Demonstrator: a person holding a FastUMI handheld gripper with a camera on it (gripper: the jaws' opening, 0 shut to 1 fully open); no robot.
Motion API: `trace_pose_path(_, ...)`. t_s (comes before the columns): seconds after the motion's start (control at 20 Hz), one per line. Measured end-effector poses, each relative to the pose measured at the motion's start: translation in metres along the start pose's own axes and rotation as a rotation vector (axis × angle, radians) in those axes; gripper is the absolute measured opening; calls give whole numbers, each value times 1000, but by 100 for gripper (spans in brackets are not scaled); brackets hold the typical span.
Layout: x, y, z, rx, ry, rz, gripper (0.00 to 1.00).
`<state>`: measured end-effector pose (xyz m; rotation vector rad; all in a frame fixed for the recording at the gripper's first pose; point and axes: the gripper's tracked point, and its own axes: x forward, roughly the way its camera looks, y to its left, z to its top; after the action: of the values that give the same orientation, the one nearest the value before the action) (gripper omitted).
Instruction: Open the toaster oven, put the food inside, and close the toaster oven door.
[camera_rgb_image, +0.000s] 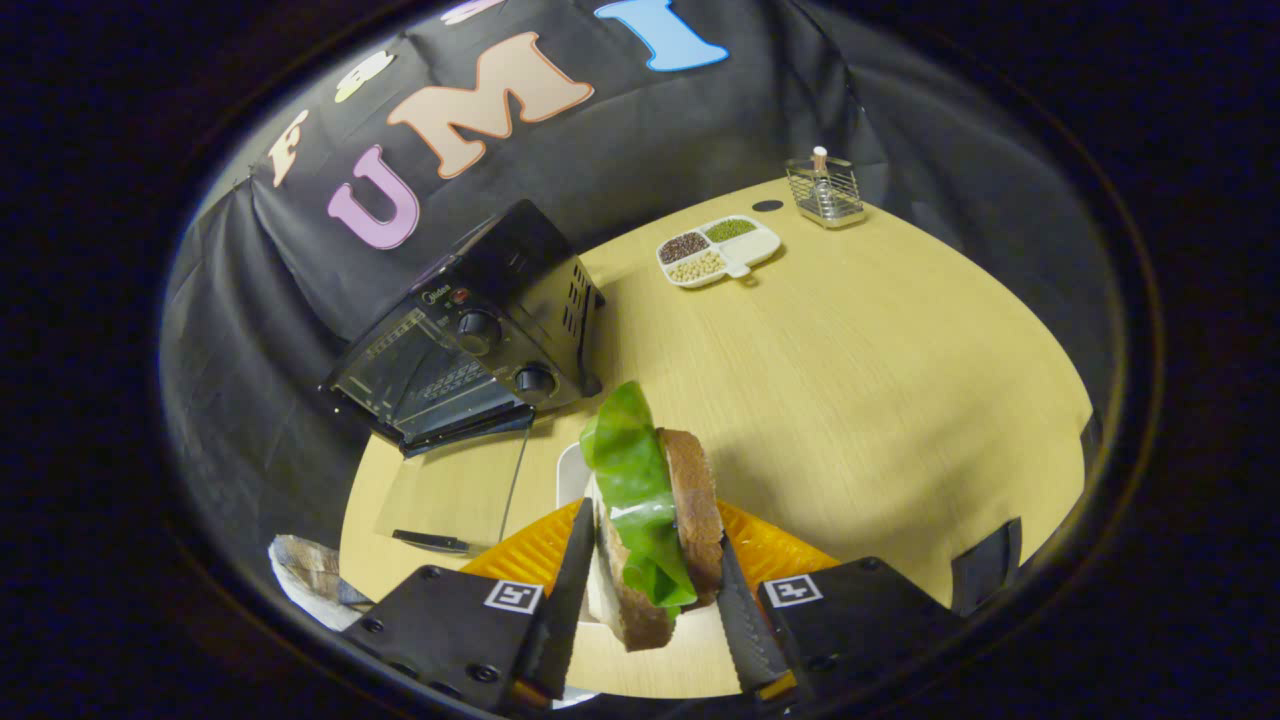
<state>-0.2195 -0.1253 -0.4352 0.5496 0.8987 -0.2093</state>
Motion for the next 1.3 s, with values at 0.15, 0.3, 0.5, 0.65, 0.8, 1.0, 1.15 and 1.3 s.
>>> trace_pose_path(0.15, 1, 6, 0, 1, 27, 24, 49)
trace_pose_path(0.3, 0, 10, 1, -38, 41, 28, 39)
trace_pose_path(0.5, -5, 16, 12, -91, 20, 14, 35)
trace_pose_path(0.65, -16, 43, 31, -77, -21, 52, 32)
trace_pose_path(0.8, -22, 77, 45, -32, -31, 117, 31)
trace_pose_path(1.0, -15, 134, 46, 109, 13, 223, 31)
trace_pose_path(1.15, 2, 172, 36, 213, 60, 277, 31)
trace_pose_path(1.3, 22, 206, 31, 284, 84, 304, 31)
